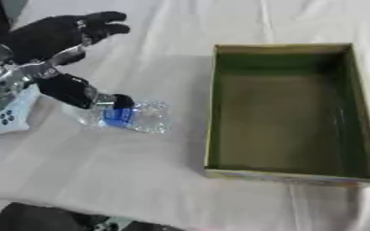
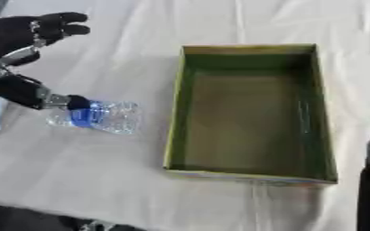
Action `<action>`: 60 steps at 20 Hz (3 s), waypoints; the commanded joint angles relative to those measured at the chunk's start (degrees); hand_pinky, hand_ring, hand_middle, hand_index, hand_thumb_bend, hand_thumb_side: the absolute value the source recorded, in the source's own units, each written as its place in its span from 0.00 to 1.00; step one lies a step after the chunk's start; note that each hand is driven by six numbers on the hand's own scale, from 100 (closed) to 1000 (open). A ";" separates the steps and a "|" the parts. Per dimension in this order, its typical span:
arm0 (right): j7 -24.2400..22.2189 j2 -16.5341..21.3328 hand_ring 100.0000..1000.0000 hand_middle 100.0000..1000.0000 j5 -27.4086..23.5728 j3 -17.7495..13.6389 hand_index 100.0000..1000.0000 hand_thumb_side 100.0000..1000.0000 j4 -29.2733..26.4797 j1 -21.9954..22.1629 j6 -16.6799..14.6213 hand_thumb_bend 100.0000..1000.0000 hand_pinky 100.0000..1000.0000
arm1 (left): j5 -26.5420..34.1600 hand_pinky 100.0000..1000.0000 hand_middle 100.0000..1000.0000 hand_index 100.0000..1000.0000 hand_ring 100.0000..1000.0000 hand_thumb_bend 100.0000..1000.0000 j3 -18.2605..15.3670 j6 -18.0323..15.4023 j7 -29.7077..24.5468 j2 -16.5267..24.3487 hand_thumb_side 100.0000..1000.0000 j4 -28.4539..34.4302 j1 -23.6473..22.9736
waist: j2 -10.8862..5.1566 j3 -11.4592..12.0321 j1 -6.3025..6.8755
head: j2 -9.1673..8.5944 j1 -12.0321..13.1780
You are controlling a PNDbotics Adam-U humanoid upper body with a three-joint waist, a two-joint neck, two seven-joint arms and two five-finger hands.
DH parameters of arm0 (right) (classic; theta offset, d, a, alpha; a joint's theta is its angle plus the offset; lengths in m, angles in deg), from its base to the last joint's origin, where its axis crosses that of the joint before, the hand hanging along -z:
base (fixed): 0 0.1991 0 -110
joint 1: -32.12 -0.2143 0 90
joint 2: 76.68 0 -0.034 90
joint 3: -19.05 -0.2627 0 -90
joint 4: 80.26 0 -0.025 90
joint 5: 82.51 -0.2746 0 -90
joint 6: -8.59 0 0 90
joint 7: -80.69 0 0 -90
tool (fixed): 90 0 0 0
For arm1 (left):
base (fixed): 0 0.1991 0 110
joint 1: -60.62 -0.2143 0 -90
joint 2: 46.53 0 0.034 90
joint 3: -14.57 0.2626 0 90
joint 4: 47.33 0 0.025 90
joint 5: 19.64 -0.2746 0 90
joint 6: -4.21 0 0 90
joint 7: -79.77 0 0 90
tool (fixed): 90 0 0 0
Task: Pick up objects on the table and place them in the box.
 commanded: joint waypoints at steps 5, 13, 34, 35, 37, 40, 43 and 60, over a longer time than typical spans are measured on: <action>-0.11 0.42 0.78 0.84 -0.17 -0.14 0.91 1.00 -0.76 -0.44 0.20 0.00 0.66 | -3.71 0.75 1.00 1.00 0.82 0.76 0.41 -0.54 -7.00 1.87 0.89 0.62 1.03 | -0.99 -0.06 -0.14 | 0.11 -0.38; -0.21 0.37 0.78 0.84 -0.16 -0.22 0.91 1.00 -0.76 -0.41 0.37 0.00 0.66 | -1.31 0.78 1.00 1.00 0.84 0.77 1.22 1.21 -23.59 2.12 0.94 0.62 1.41 | -0.97 -0.07 -0.16 | 0.21 -0.35; -0.64 0.18 0.78 0.84 -0.42 -0.19 0.91 1.00 -0.76 -0.35 0.71 0.00 0.66 | 1.37 0.79 1.00 1.00 0.83 0.80 4.28 1.20 -32.46 2.95 0.96 0.47 4.85 | -0.94 -0.37 -0.08 | 0.28 -0.32; -0.65 0.10 0.78 0.84 -0.46 -0.17 0.91 1.00 -0.76 -0.39 0.72 0.00 0.66 | 1.35 0.78 1.00 1.00 0.83 0.80 4.65 0.95 -32.20 2.70 0.96 0.27 5.16 | -0.93 -0.48 -0.09 | 0.21 -0.36; -0.71 -0.04 0.78 0.84 -0.54 -0.12 0.91 1.00 -0.76 -0.48 0.74 0.00 0.66 | 1.37 0.78 1.00 1.00 0.83 0.79 5.50 0.39 -31.63 2.07 0.96 -0.41 5.83 | -0.88 -0.67 -0.09 | 0.09 -0.44; -0.75 -0.07 0.78 0.84 -0.62 -0.12 0.91 1.00 -0.76 -0.53 0.77 0.00 0.66 | 1.38 0.78 1.00 1.00 0.82 0.78 6.47 -0.37 -31.11 1.58 0.97 -1.40 6.53 | -0.82 -0.80 -0.04 | 0.17 -0.49; -0.77 -0.04 0.78 0.84 -0.69 -0.15 0.91 1.00 -0.76 -0.59 0.78 0.00 0.66 | 1.04 0.75 1.00 1.00 0.80 0.80 6.93 -0.89 -30.31 1.49 0.95 -2.02 7.02 | -0.75 -0.85 -0.02 | 0.31 -0.52; -0.68 -0.06 0.77 0.84 -0.95 -0.59 0.91 1.00 -0.76 -0.89 0.85 0.00 0.66 | -18.47 0.71 1.00 0.98 0.77 0.91 5.48 -0.69 -23.13 -2.78 0.91 -0.05 5.38 | -0.32 -0.30 -0.70 | 0.27 -0.79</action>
